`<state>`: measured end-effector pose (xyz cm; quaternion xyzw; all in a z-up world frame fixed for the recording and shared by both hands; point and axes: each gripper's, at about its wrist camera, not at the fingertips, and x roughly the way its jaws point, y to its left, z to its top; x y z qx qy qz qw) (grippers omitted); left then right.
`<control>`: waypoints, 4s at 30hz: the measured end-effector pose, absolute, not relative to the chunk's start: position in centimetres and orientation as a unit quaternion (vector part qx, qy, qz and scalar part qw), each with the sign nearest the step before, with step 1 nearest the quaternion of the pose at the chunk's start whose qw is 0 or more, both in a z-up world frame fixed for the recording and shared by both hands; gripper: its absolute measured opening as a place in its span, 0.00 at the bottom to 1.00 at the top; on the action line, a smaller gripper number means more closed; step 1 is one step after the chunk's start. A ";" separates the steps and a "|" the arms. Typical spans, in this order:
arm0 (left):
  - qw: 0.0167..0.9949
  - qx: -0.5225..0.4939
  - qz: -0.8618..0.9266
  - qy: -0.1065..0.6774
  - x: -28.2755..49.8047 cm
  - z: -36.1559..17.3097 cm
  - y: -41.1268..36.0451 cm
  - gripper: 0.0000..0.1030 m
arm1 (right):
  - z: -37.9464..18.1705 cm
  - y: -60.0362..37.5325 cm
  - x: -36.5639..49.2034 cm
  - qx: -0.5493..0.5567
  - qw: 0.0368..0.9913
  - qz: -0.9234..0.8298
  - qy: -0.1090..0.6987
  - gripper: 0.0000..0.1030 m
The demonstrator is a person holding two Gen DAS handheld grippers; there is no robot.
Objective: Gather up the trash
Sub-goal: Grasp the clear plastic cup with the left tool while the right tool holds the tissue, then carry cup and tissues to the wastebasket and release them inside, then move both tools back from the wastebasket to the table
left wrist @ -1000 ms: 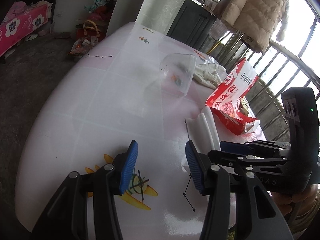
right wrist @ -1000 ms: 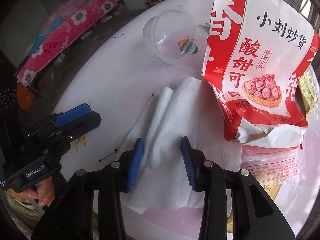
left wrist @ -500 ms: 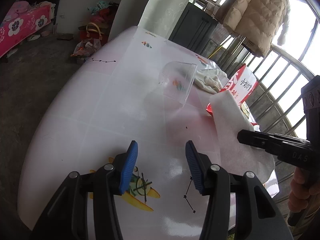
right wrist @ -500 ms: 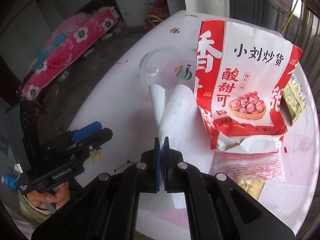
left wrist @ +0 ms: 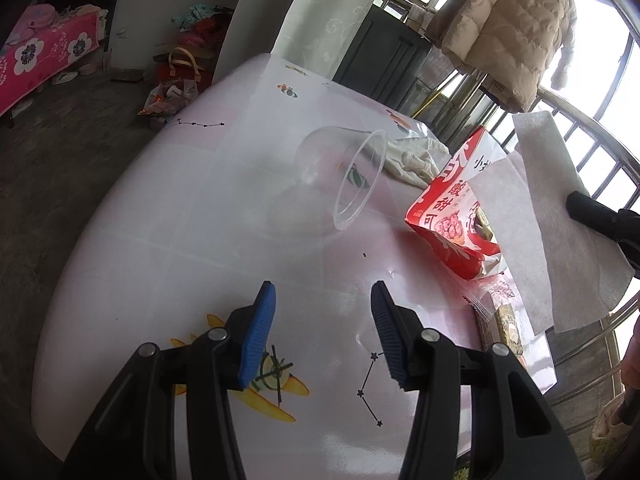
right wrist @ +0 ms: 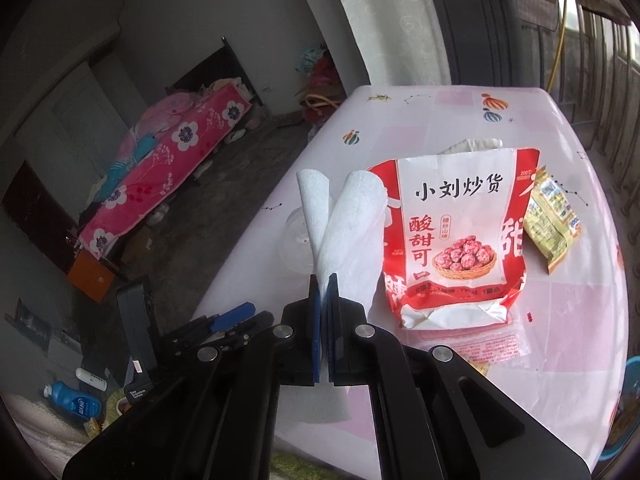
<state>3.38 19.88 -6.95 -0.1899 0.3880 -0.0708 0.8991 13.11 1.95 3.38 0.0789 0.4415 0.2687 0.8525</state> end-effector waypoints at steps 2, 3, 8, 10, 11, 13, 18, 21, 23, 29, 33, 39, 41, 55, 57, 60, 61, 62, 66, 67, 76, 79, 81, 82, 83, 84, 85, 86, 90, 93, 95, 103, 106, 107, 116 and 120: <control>0.899 -0.189 -0.071 0.388 3.4 -6.9 19.8 0.46 | 3.8 1.6 13.0 0.085 0.853 0.268 0.440 0.01; 0.899 -0.188 -0.071 0.389 3.4 -6.9 19.7 0.46 | 4.0 1.4 12.9 0.087 0.854 0.267 0.439 0.01; 0.900 -0.185 -0.069 0.389 3.5 -6.8 19.6 0.46 | 4.4 0.4 12.4 0.098 0.856 0.262 0.436 0.01; 0.900 -0.184 -0.069 0.389 3.5 -6.8 19.6 0.46 | 4.5 0.0 12.2 0.104 0.856 0.260 0.435 0.01; 0.900 -0.183 -0.069 0.389 3.5 -6.8 19.6 0.46 | 4.6 -0.3 12.2 0.108 0.856 0.259 0.435 0.01; 0.901 -0.182 -0.068 0.388 3.5 -6.7 19.5 0.46 | 4.5 -0.7 12.1 0.111 0.857 0.255 0.434 0.01; 0.905 -0.183 -0.069 0.377 3.1 -6.1 19.6 0.46 | 4.5 -1.6 11.7 0.117 0.861 0.242 0.432 0.01; 0.911 -0.185 -0.073 0.362 2.9 -5.2 19.9 0.47 | 4.5 -2.3 11.6 0.123 0.865 0.234 0.427 0.01; 0.914 -0.184 -0.076 0.354 3.0 -4.5 20.1 0.46 | 4.3 -2.7 11.6 0.130 0.866 0.231 0.424 0.01; 0.922 -0.179 -0.092 0.332 5.0 -2.0 19.7 0.47 | 4.2 -3.6 12.6 0.157 0.865 0.241 0.411 0.01; 0.929 -0.163 -0.092 0.318 7.3 -0.9 18.6 0.47 | 4.7 -3.2 13.8 0.163 0.865 0.260 0.397 0.01; 0.939 -0.126 -0.060 0.314 11.7 -0.7 16.2 0.47 | 4.7 -2.2 15.7 0.163 0.864 0.279 0.385 0.01; 0.940 -0.109 -0.042 0.320 12.9 -1.2 15.6 0.45 | 4.4 -2.1 16.2 0.165 0.863 0.282 0.385 0.01; 0.931 -0.111 0.012 0.348 13.0 -2.9 17.0 0.04 | 3.7 -3.5 15.3 0.184 0.858 0.273 0.393 0.01; 0.934 -0.117 0.009 0.339 11.7 -1.9 17.3 0.04 | 4.2 -4.1 14.9 0.188 0.861 0.272 0.385 0.01; 0.938 -0.116 0.002 0.325 9.4 0.0 17.3 0.04 | 5.0 -5.6 14.1 0.200 0.867 0.269 0.368 0.01; 0.940 -0.116 -0.001 0.321 8.6 0.7 17.2 0.04 | 5.3 -6.3 13.6 0.207 0.869 0.268 0.361 0.01; 0.941 -0.116 -0.007 0.317 7.8 1.4 17.0 0.04 | 5.7 -7.1 13.0 0.214 0.871 0.265 0.353 0.01; 0.947 -0.117 -0.046 0.294 5.2 4.7 15.0 0.04 | 6.9 -11.4 10.5 0.245 0.883 0.242 0.320 0.01; 0.947 -0.121 -0.064 0.289 4.8 5.5 14.1 0.04 | 7.1 -12.6 9.9 0.253 0.886 0.232 0.313 0.01; 0.901 -0.058 -0.282 0.325 8.5 8.2 -3.6 0.05 | 6.3 -26.2 3.1 0.334 0.907 0.068 0.247 0.01; 0.866 -0.014 -0.332 0.373 11.0 6.6 -11.9 0.05 | 4.2 -30.6 1.8 0.367 0.898 -0.003 0.241 0.01; 0.841 0.015 -0.354 0.409 12.7 4.8 -17.4 0.05 | 2.3 -33.5 1.3 0.389 0.887 -0.051 0.243 0.01; 0.828 0.029 -0.361 0.429 13.6 3.7 -20.0 0.05 | 1.3 -34.8 1.3 0.401 0.880 -0.071 0.244 0.01; 0.818 0.046 -0.362 0.445 14.1 2.6 -22.6 0.05 | 0.3 -36.3 1.2 0.412 0.872 -0.089 0.247 0.01; 0.808 0.059 -0.368 0.456 14.6 1.5 -25.0 0.05 | -0.8 -37.6 1.2 0.424 0.864 -0.105 0.252 0.01; 0.797 0.072 -0.375 0.467 15.1 0.5 -27.5 0.05 | -1.9 -38.9 1.3 0.435 0.855 -0.119 0.258 0.01; 0.786 0.084 -0.377 0.482 15.5 -0.7 -29.8 0.05 | -3.0 -40.1 1.4 0.444 0.846 -0.133 0.263 0.01; 0.754 0.128 -0.378 0.521 16.9 -5.5 -38.0 0.05 | -6.9 -44.3 2.0 0.456 0.819 -0.190 0.292 0.01; 0.741 0.151 -0.373 0.538 17.6 -9.1 -42.6 0.05 | -9.4 -46.7 1.5 0.463 0.801 -0.218 0.311 0.02; 0.733 0.155 -0.380 0.543 17.8 -11.2 -45.1 0.05 | -11.1 -48.1 1.0 0.458 0.792 -0.245 0.321 0.05; 0.706 0.126 -0.408 0.565 17.1 -15.5 -50.4 0.37 | -18.4 -51.8 1.0 0.456 0.741 -0.304 0.389 0.27; 0.705 0.103 -0.418 0.563 17.3 -14.8 -50.1 0.37 | -19.0 -52.0 0.4 0.450 0.736 -0.316 0.394 0.33; 0.708 0.097 -0.420 0.560 17.2 -14.3 -49.9 0.39 | -18.7 -52.0 0.0 0.452 0.736 -0.320 0.390 0.35; 0.753 0.062 -0.427 0.497 16.3 -6.7 -45.6 0.41 | -15.6 -51.1 -2.3 0.476 0.742 -0.344 0.323 0.39; 0.789 0.034 -0.431 0.437 13.8 -0.8 -39.4 0.54 | -11.8 -49.2 -2.5 0.480 0.771 -0.320 0.270 0.42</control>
